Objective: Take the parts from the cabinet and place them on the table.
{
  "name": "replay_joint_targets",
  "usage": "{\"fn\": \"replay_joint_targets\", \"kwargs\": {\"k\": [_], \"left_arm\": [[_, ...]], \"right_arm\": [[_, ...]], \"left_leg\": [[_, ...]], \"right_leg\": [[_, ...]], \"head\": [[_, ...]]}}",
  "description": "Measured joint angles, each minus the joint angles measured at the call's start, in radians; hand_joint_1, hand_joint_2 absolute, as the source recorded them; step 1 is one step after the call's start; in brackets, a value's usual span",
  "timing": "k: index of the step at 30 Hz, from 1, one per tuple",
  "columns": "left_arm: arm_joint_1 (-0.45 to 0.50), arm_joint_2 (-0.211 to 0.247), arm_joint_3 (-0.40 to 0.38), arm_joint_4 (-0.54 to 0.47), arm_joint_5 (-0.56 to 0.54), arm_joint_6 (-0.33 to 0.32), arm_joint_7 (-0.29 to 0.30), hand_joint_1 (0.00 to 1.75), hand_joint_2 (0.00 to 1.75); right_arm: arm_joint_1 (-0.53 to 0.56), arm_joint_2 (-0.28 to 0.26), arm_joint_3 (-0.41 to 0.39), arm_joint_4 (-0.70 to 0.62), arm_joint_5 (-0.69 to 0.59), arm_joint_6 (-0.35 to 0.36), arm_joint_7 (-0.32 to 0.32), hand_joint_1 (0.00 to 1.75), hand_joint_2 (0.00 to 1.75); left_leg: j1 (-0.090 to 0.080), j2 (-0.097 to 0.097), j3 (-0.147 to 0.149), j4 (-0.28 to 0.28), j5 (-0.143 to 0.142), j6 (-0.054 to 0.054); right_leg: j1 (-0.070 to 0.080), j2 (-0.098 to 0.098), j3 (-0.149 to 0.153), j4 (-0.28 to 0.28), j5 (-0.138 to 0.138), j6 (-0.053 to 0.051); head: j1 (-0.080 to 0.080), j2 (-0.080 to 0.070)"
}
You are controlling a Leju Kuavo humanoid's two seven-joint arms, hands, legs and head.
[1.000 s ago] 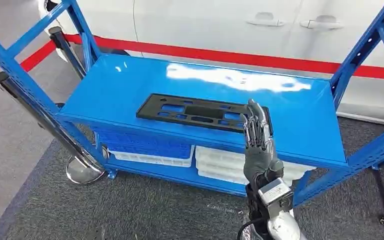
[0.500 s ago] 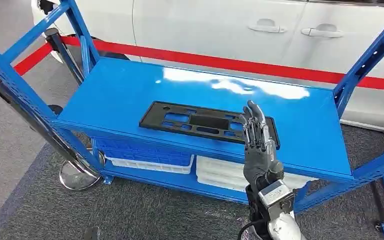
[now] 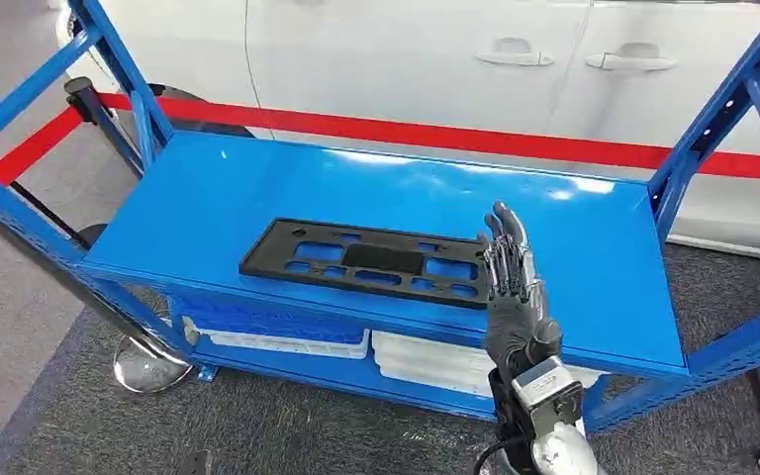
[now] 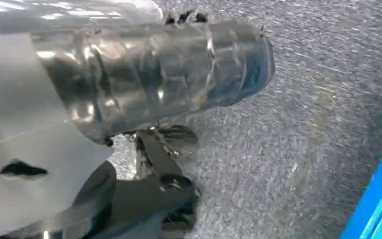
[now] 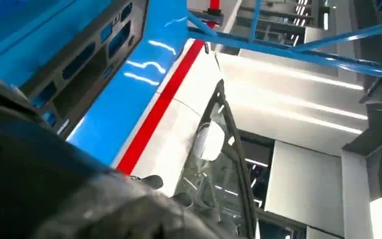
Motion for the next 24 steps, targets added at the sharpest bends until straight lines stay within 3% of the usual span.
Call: {"fn": "replay_joint_targets", "kwargs": {"k": [1,2,4,5,6,7,10,11,13,14,15,16,17,18,20,21,22,23,24], "left_arm": [[0.001,0.000,0.000,0.000,0.000,0.000,0.000,0.00,0.00],[0.003,0.000,0.000,0.000,-0.002,0.000,0.001,0.00,0.00],[0.006,0.000,0.000,0.000,-0.005,0.000,0.002,0.00,0.00],[0.005,0.000,0.000,0.000,-0.009,-0.001,0.002,0.00,0.00],[0.004,0.003,0.000,0.000,-0.012,-0.001,0.003,0.00,0.00],[0.004,0.002,-0.001,0.000,-0.013,-0.002,0.005,0.00,0.00],[-0.004,0.002,-0.006,0.000,-0.025,-0.007,0.012,0.00,0.00],[-0.005,0.000,-0.008,0.000,-0.030,-0.009,0.019,0.00,0.00],[-0.006,-0.002,-0.011,0.000,-0.040,-0.013,0.033,0.00,0.00],[-0.015,-0.002,-0.015,0.000,-0.046,-0.015,0.044,0.00,0.00],[-0.022,-0.002,-0.018,0.000,-0.050,-0.017,0.050,0.00,0.00],[-0.027,-0.002,-0.023,0.000,-0.054,-0.019,0.056,0.00,0.00],[-0.031,-0.002,-0.029,0.000,-0.058,-0.023,0.064,0.00,0.00],[-0.033,-0.003,-0.035,0.000,-0.064,-0.028,0.069,0.00,0.00],[-0.037,-0.007,-0.043,0.000,-0.071,-0.033,0.081,0.00,0.00],[-0.040,-0.008,-0.047,0.000,-0.075,-0.033,0.082,0.00,0.00],[-0.048,-0.008,-0.051,0.000,-0.079,-0.035,0.088,0.00,0.00],[-0.055,-0.008,-0.056,0.000,-0.086,-0.036,0.097,0.00,0.00],[-0.059,-0.008,-0.063,0.000,-0.088,-0.036,0.102,0.00,0.00]], "right_arm": [[0.000,0.000,0.000,0.000,0.000,0.002,0.002,0.00,0.00],[-0.001,0.000,0.000,0.000,0.003,0.005,0.005,0.00,0.00],[-0.005,0.000,0.000,0.002,0.012,0.010,0.017,0.00,0.00],[-0.011,0.000,0.000,0.002,0.018,0.015,0.024,0.00,0.00],[-0.019,0.000,0.000,0.004,0.023,0.021,0.032,0.00,0.00],[-0.031,0.001,0.000,0.006,0.029,0.030,0.042,0.00,0.00],[-0.063,0.006,0.011,0.020,0.040,0.055,0.069,0.00,0.00],[-0.080,0.009,0.018,0.025,0.045,0.070,0.082,0.00,1.75],[-0.124,0.014,0.036,0.047,0.056,0.091,0.107,0.00,1.75],[-0.165,0.020,0.054,0.072,0.064,0.101,0.125,0.00,1.75],[-0.181,0.025,0.065,0.090,0.068,0.107,0.137,0.00,1.75],[-0.194,0.031,0.075,0.108,0.072,0.116,0.147,0.00,1.75],[-0.211,0.038,0.087,0.129,0.075,0.124,0.158,0.00,1.75],[-0.235,0.045,0.101,0.153,0.081,0.132,0.169,0.00,1.75],[-0.289,0.068,0.124,0.207,0.091,0.145,0.189,0.00,1.75],[-0.311,0.079,0.133,0.230,0.097,0.152,0.196,0.00,1.75],[-0.335,0.090,0.144,0.260,0.114,0.153,0.204,0.00,1.75],[-0.354,0.110,0.158,0.290,0.134,0.154,0.214,0.00,1.75],[-0.371,0.121,0.169,0.325,0.154,0.154,0.221,0.00,1.75]], "left_leg": [[0.000,0.000,-0.035,0.045,0.000,0.002],[-0.001,0.000,-0.046,0.041,0.027,0.006],[-0.007,-0.001,-0.018,-0.059,0.114,0.022],[-0.015,-0.003,0.018,-0.158,0.176,0.037],[-0.022,-0.003,0.038,-0.208,0.186,0.055],[-0.025,-0.003,0.046,-0.223,0.186,0.057],[-0.031,-0.004,0.055,-0.250,0.176,0.060],[-0.016,-0.003,0.071,-0.279,0.187,0.060],[-0.016,0.001,0.087,-0.298,0.193,0.059],[-0.015,0.003,0.087,-0.299,0.195,0.066],[-0.015,0.002,0.087,-0.298,0.194,0.067],[-0.015,0.001,0.088,-0.298,0.193,0.067],[-0.014,-0.002,0.089,-0.296,0.191,0.065],[-0.013,-0.003,0.090,-0.293,0.189,0.062],[-0.008,-0.004,0.089,-0.277,0.179,0.051],[-0.007,-0.003,0.086,-0.266,0.172,0.044],[-0.013,-0.005,0.075,-0.257,0.167,0.037],[-0.013,-0.005,0.068,-0.252,0.167,0.032],[-0.012,-0.006,0.067,-0.253,0.171,0.026]], "right_leg": [[0.003,0.001,0.003,0.000,-0.003,-0.002],[0.006,0.005,0.008,0.000,-0.007,-0.004],[0.012,0.010,0.021,0.000,-0.014,-0.004],[0.016,0.011,0.032,-0.001,-0.020,-0.004],[0.013,0.011,0.035,-0.003,-0.023,-0.004],[0.020,0.013,0.032,-0.002,-0.025,0.001],[0.013,0.009,0.032,-0.015,-0.019,0.017],[0.021,0.009,0.036,-0.017,-0.024,0.023],[0.018,0.003,0.019,0.027,-0.050,0.030],[0.014,0.003,-0.031,0.125,-0.095,0.033],[0.010,0.003,-0.070,0.199,-0.122,0.036],[0.008,0.003,-0.102,0.256,-0.134,0.039],[0.004,0.002,-0.116,0.268,-0.121,0.043],[-0.001,0.001,-0.104,0.232,-0.085,0.046],[-0.007,-0.002,-0.038,0.076,0.008,0.050],[-0.009,-0.003,-0.012,0.008,0.021,0.050],[-0.002,-0.003,-0.003,0.001,0.003,0.048],[-0.002,-0.001,-0.007,0.003,0.007,0.034],[0.001,-0.001,-0.010,0.003,0.008,0.030]], "head": [[0.000,0.000],[0.001,0.000],[0.000,0.000],[0.000,0.000],[0.003,0.000],[0.009,0.000],[0.003,0.000],[0.004,0.000],[0.010,0.000],[0.008,0.000],[0.008,0.000],[0.009,0.000],[0.010,0.000],[0.010,0.000],[0.010,0.000],[0.010,0.000],[0.013,0.000],[0.010,0.000],[0.008,0.000]]}}
